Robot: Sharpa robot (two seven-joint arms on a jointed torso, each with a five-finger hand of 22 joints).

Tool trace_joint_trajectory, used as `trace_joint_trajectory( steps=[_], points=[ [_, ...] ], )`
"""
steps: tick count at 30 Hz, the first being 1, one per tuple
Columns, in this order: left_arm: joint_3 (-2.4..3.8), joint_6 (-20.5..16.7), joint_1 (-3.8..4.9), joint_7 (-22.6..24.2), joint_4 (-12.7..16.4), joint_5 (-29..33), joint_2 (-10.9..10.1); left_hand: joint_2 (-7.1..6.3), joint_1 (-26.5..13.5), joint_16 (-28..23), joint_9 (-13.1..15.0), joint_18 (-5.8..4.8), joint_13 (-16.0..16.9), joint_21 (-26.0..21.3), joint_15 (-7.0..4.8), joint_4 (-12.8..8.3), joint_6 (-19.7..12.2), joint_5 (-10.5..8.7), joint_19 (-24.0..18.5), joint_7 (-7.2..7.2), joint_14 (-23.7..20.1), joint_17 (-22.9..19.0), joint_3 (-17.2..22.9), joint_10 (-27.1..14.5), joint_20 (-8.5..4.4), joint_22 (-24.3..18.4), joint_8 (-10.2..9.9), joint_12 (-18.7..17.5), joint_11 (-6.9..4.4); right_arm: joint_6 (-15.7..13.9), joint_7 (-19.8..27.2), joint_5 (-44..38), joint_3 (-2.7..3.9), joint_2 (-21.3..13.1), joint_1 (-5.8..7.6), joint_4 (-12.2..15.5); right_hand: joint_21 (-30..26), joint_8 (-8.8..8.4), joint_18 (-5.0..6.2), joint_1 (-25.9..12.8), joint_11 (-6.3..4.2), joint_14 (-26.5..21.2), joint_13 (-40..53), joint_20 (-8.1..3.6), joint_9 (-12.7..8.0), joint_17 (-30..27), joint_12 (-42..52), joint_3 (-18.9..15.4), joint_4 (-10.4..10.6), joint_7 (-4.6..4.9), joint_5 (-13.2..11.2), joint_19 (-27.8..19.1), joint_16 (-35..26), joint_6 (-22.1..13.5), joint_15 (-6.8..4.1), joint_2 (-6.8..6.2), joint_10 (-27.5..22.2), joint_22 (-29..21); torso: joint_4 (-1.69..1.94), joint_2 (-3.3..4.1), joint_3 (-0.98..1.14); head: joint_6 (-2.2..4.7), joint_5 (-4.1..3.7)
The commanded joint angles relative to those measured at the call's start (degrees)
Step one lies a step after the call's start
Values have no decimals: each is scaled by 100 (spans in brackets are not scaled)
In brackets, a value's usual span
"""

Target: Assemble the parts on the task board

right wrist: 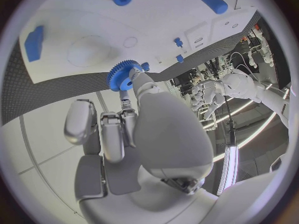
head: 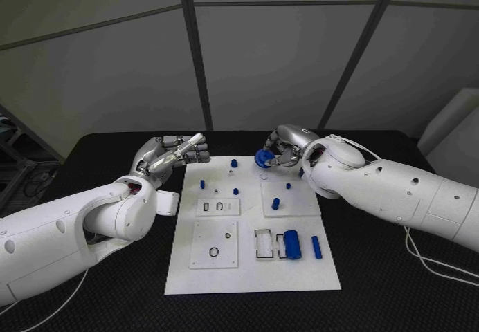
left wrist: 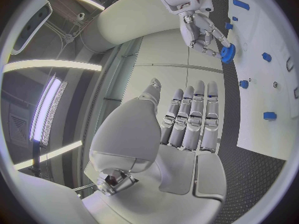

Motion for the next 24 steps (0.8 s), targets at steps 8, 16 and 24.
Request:
trace_joint_trajectory(
  steps=[8,16,24],
  points=[
    [5,87,9,2,10,-48,18,40,-8,-39,-1,-7,0,5,15,-35,38,-31,-4,-4,21,2,-6,20,24,-7,-43,-33,16,-158,47,-295,-1,403,13,34,21,21,-105,-209,26,570,476,-23,179,1335,-5,149,91,-186,42,-10,27,259,-16,-62,-13,10,14,1,-11,5,25],
    [6,87,9,-4,7,-61,16,40,-8,-39,-1,-7,0,5,15,-35,38,-31,-4,-4,21,2,-6,20,24,-7,-43,-33,16,63,35,-303,-35,682,14,-67,23,-4,-106,-251,37,572,455,-16,172,1346,-24,170,98,-175,40,-9,31,240,-7,-81,-33,15,5,1,-6,-18,84],
    [6,87,10,-1,10,-76,20,44,-10,-46,-3,-7,-2,5,17,-38,34,-31,-7,-1,20,1,-5,14,25,-9,-52,-42,19,260,-26,-354,-149,891,14,-261,23,-24,-106,-288,46,574,447,-9,167,1353,-32,183,106,-165,37,-11,33,225,1,-96,-43,16,7,3,-1,-30,94]
  ],
)
